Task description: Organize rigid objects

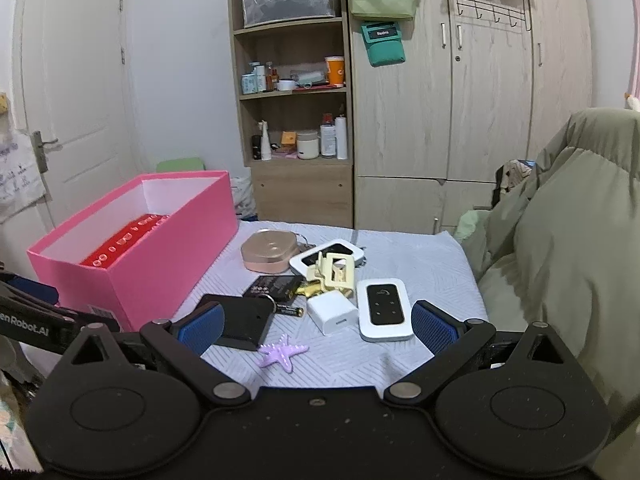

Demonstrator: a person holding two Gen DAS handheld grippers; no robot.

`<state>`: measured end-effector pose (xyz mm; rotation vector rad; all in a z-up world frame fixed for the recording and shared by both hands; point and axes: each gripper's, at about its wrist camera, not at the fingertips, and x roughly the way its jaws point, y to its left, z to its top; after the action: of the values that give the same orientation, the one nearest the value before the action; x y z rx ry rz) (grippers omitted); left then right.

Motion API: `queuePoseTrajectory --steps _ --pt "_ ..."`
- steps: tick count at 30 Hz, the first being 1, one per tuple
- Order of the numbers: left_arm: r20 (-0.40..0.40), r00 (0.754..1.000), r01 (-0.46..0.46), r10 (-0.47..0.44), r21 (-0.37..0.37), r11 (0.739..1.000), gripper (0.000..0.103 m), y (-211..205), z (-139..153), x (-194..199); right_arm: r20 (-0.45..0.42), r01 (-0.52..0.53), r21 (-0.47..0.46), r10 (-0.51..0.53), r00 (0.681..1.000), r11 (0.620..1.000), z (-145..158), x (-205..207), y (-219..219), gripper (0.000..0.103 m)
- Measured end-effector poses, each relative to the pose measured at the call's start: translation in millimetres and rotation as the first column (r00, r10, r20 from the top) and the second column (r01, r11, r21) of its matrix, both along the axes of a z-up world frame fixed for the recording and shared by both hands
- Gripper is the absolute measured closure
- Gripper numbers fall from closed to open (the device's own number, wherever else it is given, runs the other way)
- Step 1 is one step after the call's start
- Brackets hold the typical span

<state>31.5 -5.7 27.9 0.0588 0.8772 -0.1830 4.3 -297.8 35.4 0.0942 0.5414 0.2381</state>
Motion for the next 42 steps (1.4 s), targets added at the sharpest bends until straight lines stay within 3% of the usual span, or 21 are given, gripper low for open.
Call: queuePoseTrajectory --steps 4,7,10,13,17,20,23,25,27,30,35,37,42 --pt "-0.045 0.994 0.1 -0.1 0.003 0.995 0.0 4.5 13.4 7.8 0.084 -0.059 0.07 0.053 0.995 0.996 -0.8 8.0 -11.5 0.001" --pt "-0.052 0.991 0.122 -0.12 0.038 0.992 0.0 13.4 24.0 17.9 0.09 -0.072 0.034 0.069 0.994 0.997 -0.1 22.3 -11.7 0.001" --pt "-0.099 0.986 0.134 -0.134 -0.002 0.991 0.001 29.9 32.5 33.0 0.067 -0.086 0.007 0.085 0.994 0.996 1.5 39.6 -13.8 0.001" --pt "-0.134 0.979 0.149 -0.152 -0.026 0.988 0.001 45.1 39.0 46.9 0.005 -0.118 0.035 0.118 0.993 0.992 2.9 55.6 -20.2 0.002" --pt "-0.1 0.987 0.134 -0.123 0.11 0.985 0.001 53.4 47.1 60.7 -0.091 -0.125 0.059 0.13 0.987 0.99 -5.3 74.7 -26.3 0.002" --pt "-0.111 0.99 0.108 -0.092 0.154 0.982 0.001 66.1 50.2 76.9 -0.152 -0.092 0.029 0.095 0.984 0.995 -19.5 89.6 -31.5 0.003" --pt "-0.131 0.99 0.074 -0.05 0.187 0.979 0.003 84.0 51.7 96.9 -0.207 -0.058 0.005 0.058 0.977 0.998 -33.1 107.7 -41.2 0.012" --pt "-0.133 0.991 0.052 -0.024 0.214 0.975 0.004 95.9 50.6 110.1 -0.24 -0.058 -0.034 0.049 0.97 0.998 -42.0 119.6 -45.8 0.032" --pt "-0.131 0.991 0.029 0.0 0.226 0.974 0.005 107.8 48.1 122.8 -0.273 -0.071 -0.069 0.05 0.961 0.995 -49.8 129.4 -47.5 0.036" --pt "-0.138 0.99 -0.002 0.033 0.22 0.975 0.011 124.7 42.8 142.9 -0.313 -0.08 -0.094 0.047 0.949 0.992 -59.4 142.0 -48.6 0.037" --pt "-0.147 0.987 -0.03 0.066 0.235 0.972 0.017 143.5 36.2 172.5 -0.402 -0.081 -0.058 0.051 0.914 0.995 -73.4 165.9 -51.7 0.04" --pt "-0.155 0.985 -0.033 0.072 0.246 0.969 0.027 149.5 33.4 182.0 -0.433 -0.088 -0.051 0.057 0.9 0.995 -77.7 173.4 -49.3 0.04" --pt "-0.16 0.985 -0.025 0.066 0.244 0.969 0.029 160.5 28.7 197.9 -0.48 -0.082 -0.036 0.055 0.876 0.996 -79.5 183.3 -41.3 0.039"
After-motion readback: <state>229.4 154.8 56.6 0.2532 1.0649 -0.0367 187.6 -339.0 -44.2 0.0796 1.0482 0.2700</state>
